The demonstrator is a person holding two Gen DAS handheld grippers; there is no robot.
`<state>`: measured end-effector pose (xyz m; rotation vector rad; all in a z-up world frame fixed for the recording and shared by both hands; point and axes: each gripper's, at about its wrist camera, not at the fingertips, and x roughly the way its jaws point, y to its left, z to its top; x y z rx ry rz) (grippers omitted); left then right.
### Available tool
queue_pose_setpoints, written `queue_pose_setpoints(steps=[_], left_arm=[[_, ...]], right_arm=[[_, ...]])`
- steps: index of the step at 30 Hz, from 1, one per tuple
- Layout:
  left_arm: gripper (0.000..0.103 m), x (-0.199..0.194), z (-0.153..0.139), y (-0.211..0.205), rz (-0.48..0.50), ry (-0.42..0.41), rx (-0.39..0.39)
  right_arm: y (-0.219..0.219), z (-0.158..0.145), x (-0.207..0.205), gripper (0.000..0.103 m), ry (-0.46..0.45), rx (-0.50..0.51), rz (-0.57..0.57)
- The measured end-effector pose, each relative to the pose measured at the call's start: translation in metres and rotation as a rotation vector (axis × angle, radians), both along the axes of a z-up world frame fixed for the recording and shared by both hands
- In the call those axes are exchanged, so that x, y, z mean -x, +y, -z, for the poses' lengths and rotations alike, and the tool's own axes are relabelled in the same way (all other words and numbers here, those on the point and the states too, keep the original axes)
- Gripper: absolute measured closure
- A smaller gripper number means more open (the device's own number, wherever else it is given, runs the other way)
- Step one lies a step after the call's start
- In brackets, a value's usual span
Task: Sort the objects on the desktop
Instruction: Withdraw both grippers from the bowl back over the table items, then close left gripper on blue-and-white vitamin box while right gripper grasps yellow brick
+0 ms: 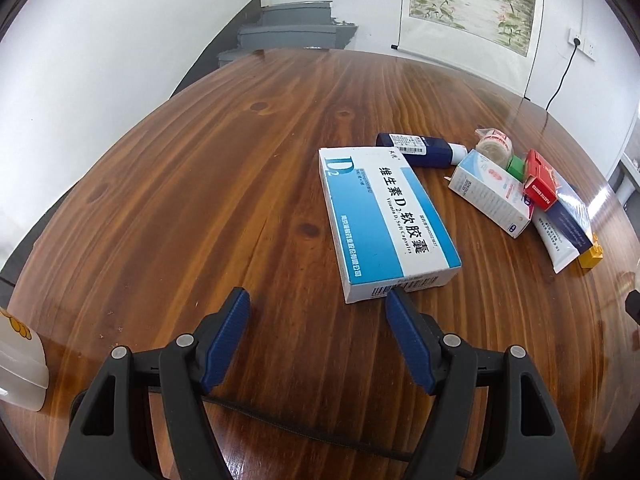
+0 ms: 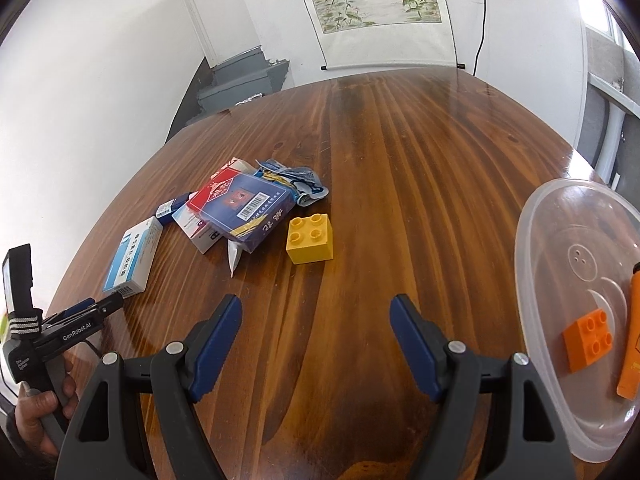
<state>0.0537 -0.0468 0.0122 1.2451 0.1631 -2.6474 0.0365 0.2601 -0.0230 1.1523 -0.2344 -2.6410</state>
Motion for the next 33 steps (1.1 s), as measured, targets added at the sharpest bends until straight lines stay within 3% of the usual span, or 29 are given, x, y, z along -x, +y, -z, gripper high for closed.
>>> queue_pose_setpoints(steps=[12, 24, 33], left_arm=[[0.029, 0.017, -0.018, 0.017, 0.093, 0.035, -0.055], [0.029, 0.053, -0.016, 0.008, 0.070, 0.009, -0.119], [0.029, 0.066, -0.014, 0.019, 0.087, -0.004, -0.082]], right_arm=[[-0.032, 0.011, 0.042, 0.023, -0.022, -0.125, -0.037], [-0.041, 0.020, 0.068, 0.023, -0.031, -0.159, -0.049], [-0.036, 0.023, 0.079, 0.023, -0.046, -0.151, -0.035]])
